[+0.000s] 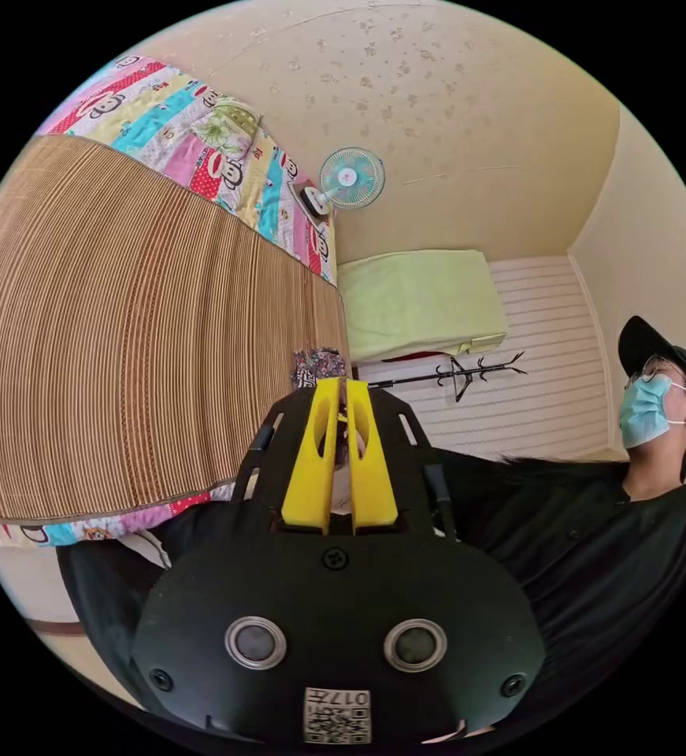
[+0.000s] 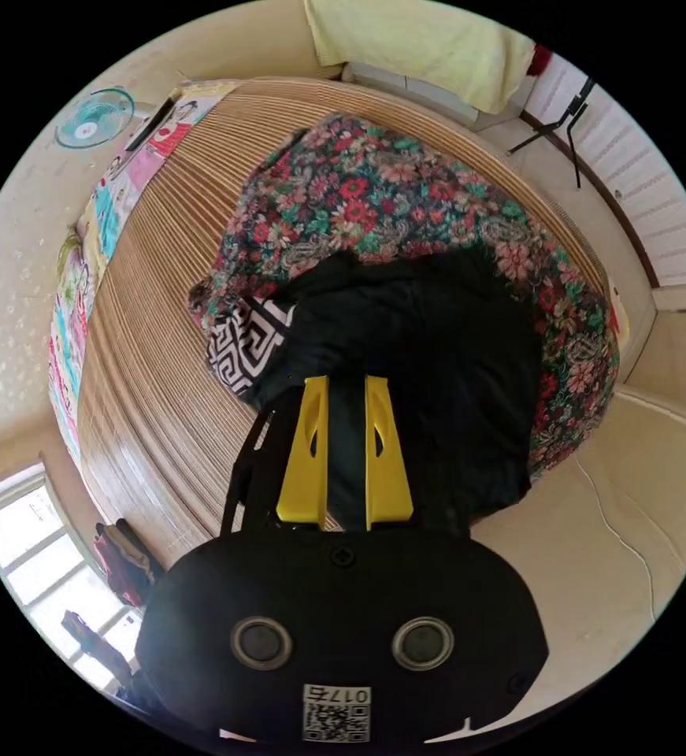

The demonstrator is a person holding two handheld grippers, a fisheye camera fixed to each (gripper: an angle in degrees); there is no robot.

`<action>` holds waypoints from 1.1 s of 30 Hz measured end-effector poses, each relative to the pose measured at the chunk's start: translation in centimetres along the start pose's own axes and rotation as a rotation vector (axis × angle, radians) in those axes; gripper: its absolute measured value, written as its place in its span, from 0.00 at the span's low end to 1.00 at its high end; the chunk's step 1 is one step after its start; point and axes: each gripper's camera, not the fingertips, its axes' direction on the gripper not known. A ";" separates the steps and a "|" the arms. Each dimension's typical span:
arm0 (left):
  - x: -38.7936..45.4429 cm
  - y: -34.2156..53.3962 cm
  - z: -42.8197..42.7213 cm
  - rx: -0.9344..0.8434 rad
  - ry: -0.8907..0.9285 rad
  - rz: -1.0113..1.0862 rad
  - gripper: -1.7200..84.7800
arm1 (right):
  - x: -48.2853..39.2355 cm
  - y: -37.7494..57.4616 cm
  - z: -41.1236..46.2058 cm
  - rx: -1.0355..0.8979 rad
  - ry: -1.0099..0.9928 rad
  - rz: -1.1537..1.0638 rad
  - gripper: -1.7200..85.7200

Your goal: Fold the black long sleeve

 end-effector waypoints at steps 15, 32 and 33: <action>0.4 -9.6 9.8 -0.339 0.264 -0.058 0.12 | -13.7 30.6 -20.3 0.493 -0.422 -0.838 0.03; 3.7 -11.3 -8.7 -0.472 0.779 0.506 0.02 | -32.2 60.2 -22.9 0.296 -0.939 -1.853 0.03; 4.1 -11.0 -11.8 -0.467 0.853 0.574 0.02 | -31.7 60.5 -23.3 0.314 -1.010 -1.851 0.03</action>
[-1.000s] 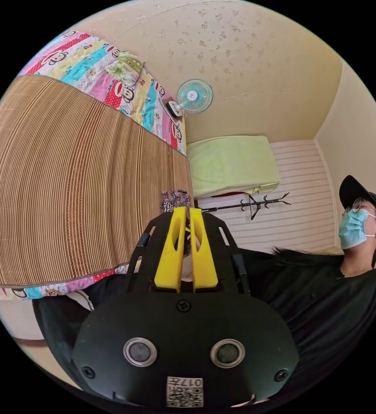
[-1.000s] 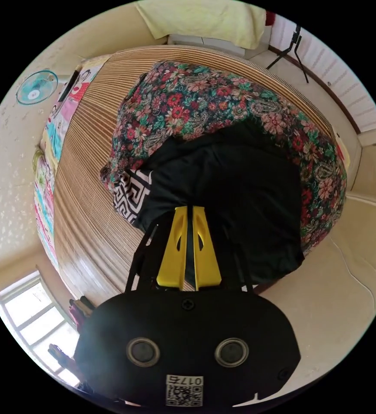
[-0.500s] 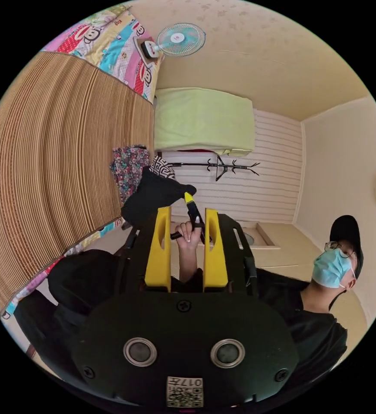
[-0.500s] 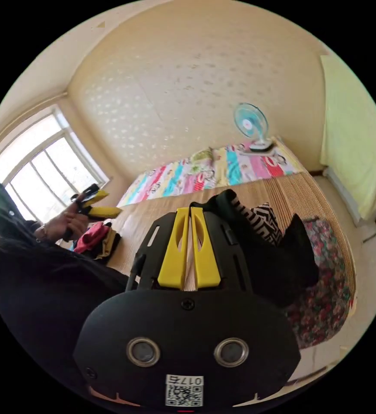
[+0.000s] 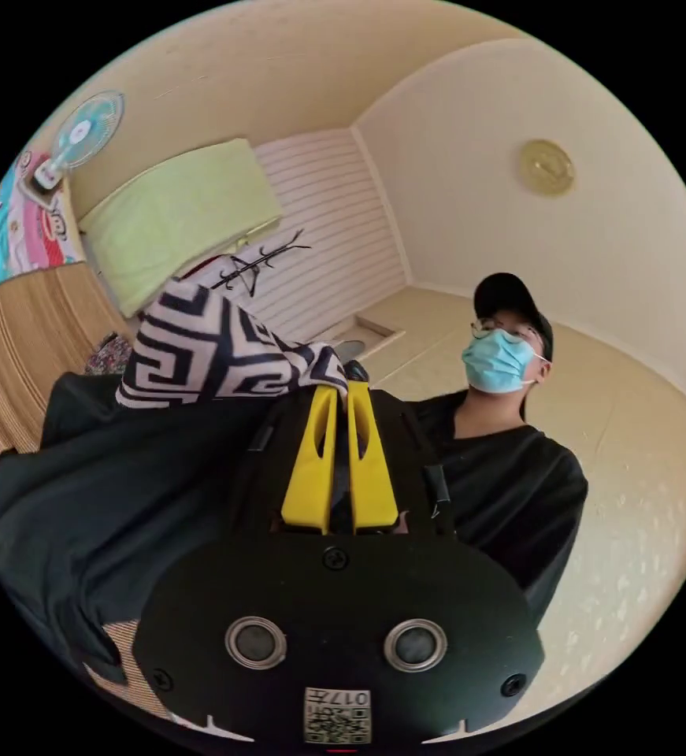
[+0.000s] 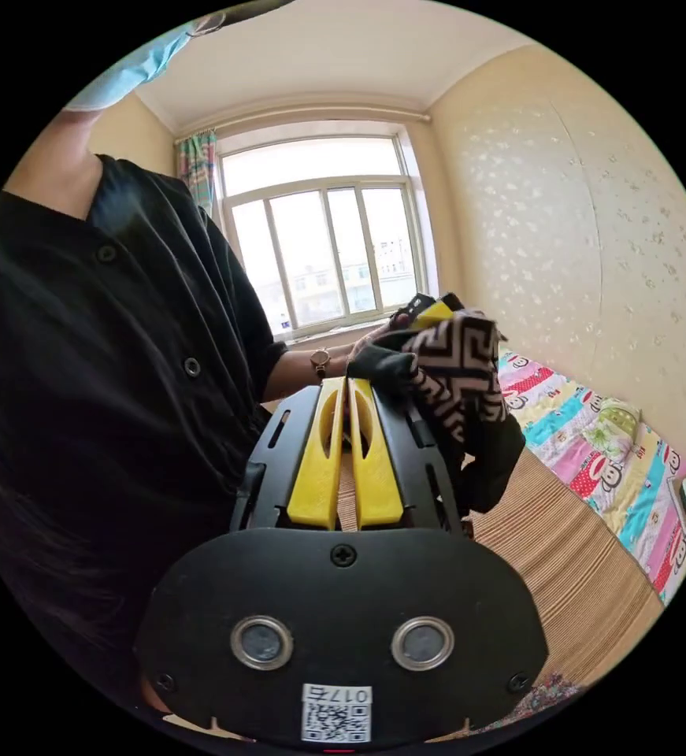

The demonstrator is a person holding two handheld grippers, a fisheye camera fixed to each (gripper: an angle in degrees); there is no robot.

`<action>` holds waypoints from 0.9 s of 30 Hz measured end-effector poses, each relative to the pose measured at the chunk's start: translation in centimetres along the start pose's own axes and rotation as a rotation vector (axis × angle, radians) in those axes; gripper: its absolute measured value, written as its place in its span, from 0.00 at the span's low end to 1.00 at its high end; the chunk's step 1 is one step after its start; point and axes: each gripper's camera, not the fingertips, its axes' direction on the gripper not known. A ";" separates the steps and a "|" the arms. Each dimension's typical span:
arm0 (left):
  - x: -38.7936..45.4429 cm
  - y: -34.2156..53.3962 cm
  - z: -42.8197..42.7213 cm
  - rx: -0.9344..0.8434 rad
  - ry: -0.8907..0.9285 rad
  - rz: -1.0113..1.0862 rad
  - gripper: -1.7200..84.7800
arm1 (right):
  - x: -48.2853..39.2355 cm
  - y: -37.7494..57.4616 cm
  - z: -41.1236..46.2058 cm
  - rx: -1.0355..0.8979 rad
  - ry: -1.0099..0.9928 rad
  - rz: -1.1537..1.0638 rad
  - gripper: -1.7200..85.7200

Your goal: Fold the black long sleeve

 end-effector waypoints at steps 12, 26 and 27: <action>12.1 2.8 0.8 -0.124 0.222 0.403 0.01 | 7.8 1.5 9.7 -0.029 -0.300 0.380 0.19; 16.8 6.4 3.5 -0.059 -0.399 0.211 0.07 | -3.2 -4.7 9.5 0.203 0.536 0.275 0.05; 16.8 7.0 3.2 -0.015 -0.516 0.141 0.08 | -5.0 -5.8 9.8 0.206 0.676 0.211 0.05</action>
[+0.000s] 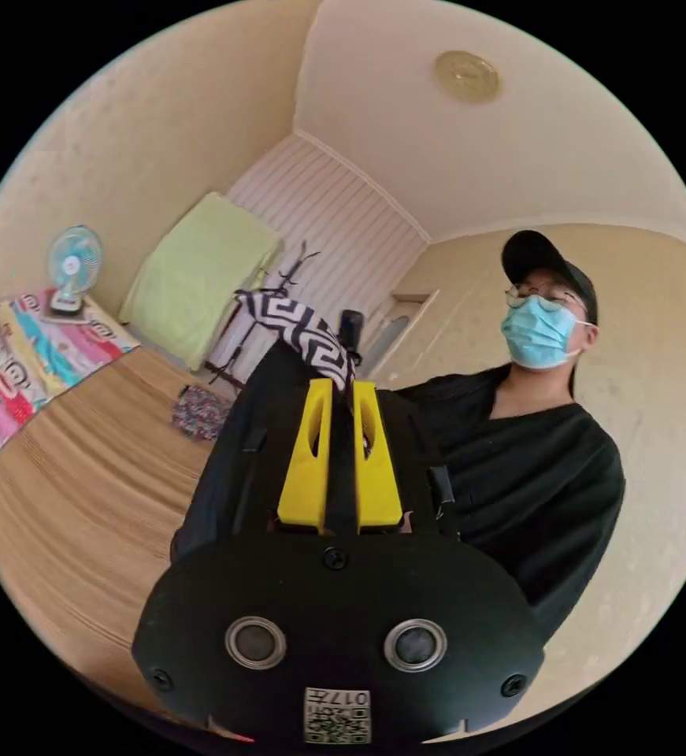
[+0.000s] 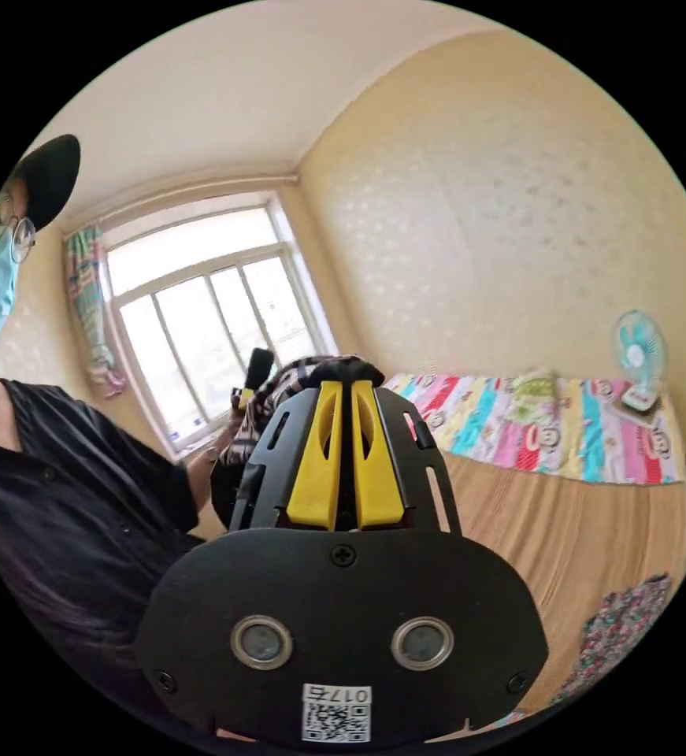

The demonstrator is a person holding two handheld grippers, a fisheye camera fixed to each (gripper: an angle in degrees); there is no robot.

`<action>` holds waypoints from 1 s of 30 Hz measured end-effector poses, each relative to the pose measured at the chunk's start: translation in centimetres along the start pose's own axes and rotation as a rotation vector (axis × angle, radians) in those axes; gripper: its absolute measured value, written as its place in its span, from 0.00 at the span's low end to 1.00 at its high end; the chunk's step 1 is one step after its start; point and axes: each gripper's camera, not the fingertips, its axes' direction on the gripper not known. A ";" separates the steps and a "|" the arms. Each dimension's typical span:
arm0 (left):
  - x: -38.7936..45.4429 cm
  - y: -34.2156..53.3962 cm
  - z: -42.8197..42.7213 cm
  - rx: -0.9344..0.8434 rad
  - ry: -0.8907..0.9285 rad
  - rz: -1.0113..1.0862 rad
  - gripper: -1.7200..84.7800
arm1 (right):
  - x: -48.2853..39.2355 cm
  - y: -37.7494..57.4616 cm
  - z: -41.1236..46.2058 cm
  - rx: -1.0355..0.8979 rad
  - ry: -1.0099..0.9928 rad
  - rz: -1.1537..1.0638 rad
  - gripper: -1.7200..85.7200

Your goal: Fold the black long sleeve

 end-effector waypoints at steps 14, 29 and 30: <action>4.4 0.0 10.5 -0.045 -0.440 -0.065 0.17 | -9.5 -7.1 -1.9 0.144 0.168 -0.209 0.05; 13.2 -1.6 6.1 0.247 -0.215 0.080 0.01 | -5.7 -5.1 -0.6 -0.011 0.229 -0.093 0.05; 13.0 -1.6 4.4 0.263 -0.240 0.064 0.01 | -5.4 -5.1 -0.2 -0.029 0.220 -0.091 0.05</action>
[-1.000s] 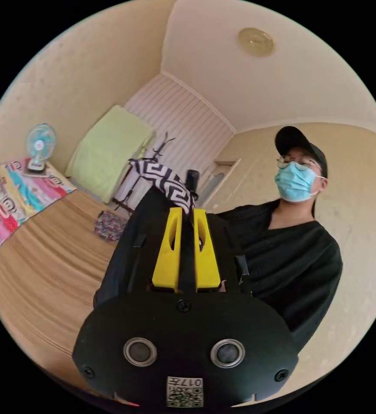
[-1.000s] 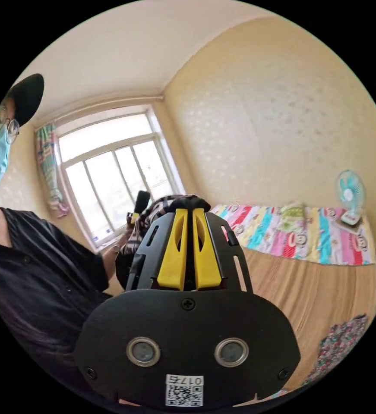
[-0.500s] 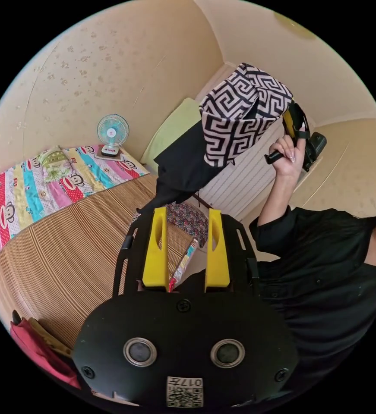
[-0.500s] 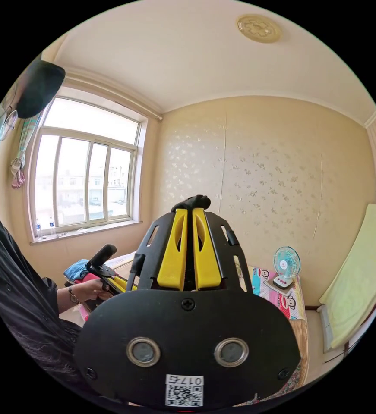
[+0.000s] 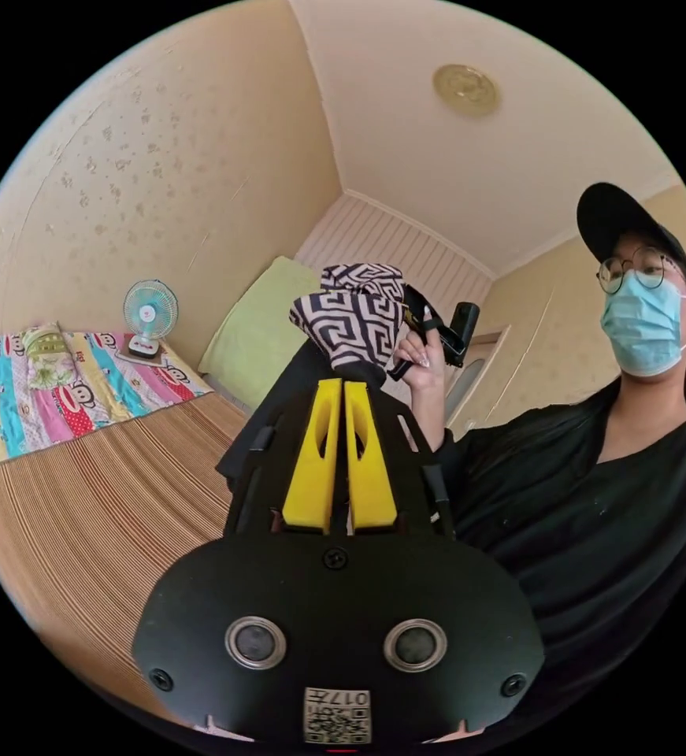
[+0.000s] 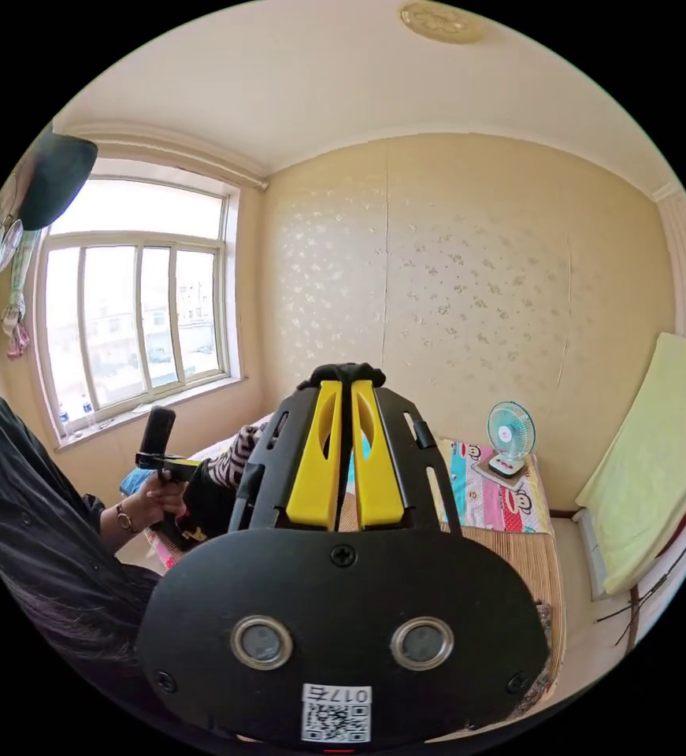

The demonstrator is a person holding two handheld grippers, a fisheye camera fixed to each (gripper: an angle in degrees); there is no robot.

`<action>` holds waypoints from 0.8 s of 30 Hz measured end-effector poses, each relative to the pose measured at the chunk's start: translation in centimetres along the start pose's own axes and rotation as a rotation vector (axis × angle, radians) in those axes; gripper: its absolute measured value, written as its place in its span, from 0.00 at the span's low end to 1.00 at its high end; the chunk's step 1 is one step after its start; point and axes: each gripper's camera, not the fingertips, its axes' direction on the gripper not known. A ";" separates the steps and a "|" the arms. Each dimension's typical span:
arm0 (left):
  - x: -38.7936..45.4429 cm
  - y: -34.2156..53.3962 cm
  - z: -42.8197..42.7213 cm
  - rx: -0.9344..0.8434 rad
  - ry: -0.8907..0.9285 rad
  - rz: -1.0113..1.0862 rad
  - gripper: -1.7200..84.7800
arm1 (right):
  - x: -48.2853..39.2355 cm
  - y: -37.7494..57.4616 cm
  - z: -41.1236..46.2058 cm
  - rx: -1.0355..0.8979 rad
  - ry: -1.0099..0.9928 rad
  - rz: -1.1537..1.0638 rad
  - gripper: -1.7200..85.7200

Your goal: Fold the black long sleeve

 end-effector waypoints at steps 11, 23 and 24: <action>-3.2 -1.4 -13.3 0.273 0.246 -0.166 0.01 | 3.2 3.0 2.6 -0.271 -0.382 -0.320 0.05; -4.4 -15.4 -19.9 0.301 0.081 -0.167 0.01 | 12.2 -7.7 8.8 -0.322 -0.281 -0.405 0.04; -7.7 -17.4 -19.8 0.261 -0.028 -0.213 0.01 | 14.6 -8.9 13.9 -0.411 -0.300 -0.360 0.05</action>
